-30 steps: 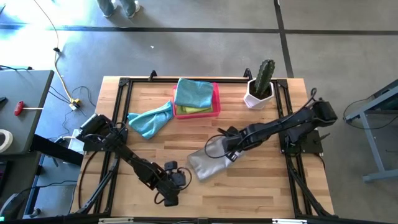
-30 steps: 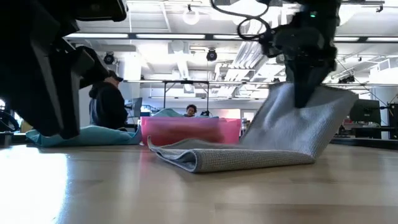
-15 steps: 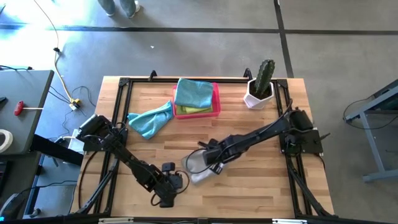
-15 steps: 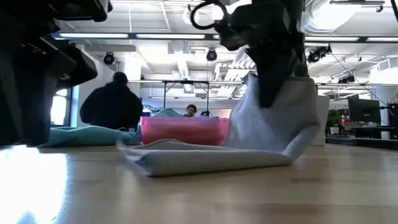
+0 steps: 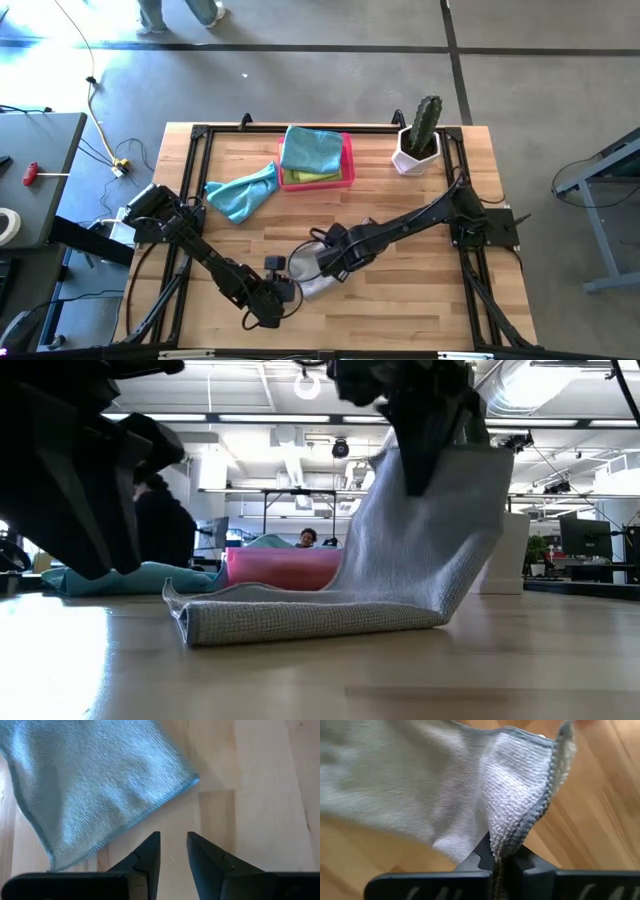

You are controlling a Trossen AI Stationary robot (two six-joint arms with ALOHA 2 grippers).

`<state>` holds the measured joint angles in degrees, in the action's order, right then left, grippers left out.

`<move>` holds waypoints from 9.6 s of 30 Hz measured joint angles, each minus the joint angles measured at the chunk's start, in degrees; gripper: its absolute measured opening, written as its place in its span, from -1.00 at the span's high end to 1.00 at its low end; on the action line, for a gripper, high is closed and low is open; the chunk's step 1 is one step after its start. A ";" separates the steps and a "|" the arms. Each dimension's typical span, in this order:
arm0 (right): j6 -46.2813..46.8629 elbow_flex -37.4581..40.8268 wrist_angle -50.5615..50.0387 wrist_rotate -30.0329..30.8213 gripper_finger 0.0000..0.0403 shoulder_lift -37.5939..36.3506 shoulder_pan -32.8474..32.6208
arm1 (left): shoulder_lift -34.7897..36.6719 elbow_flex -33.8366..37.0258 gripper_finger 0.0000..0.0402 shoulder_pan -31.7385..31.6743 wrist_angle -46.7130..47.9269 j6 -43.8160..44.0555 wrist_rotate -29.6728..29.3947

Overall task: Fold microfiber towels
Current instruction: Fold the gray microfiber cloth, then stack the folded gray microfiber cloth on top of the folded blue microfiber cloth

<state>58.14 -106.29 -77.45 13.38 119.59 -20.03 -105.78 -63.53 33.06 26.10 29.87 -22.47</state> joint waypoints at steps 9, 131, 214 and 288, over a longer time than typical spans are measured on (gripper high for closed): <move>0.35 -1.25 3.10 -2.92 1.00 5.16 0.13 | 0.00 0.00 0.57 1.94 0.08 -0.05 -0.03; -35.02 -26.26 17.99 27.72 0.39 24.53 -10.23 | 7.01 0.00 0.57 14.11 11.55 25.41 -8.66; -19.35 15.33 37.09 16.23 0.39 7.86 -13.47 | 3.97 16.52 0.57 -11.86 -26.57 -18.81 7.49; 10.56 66.33 103.17 -14.00 0.00 -13.86 2.34 | -4.48 15.45 0.57 -15.78 -41.23 -4.07 -0.72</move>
<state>68.69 -39.96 25.72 -0.62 105.73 -17.69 -110.26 -48.07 17.28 -15.13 25.80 -23.18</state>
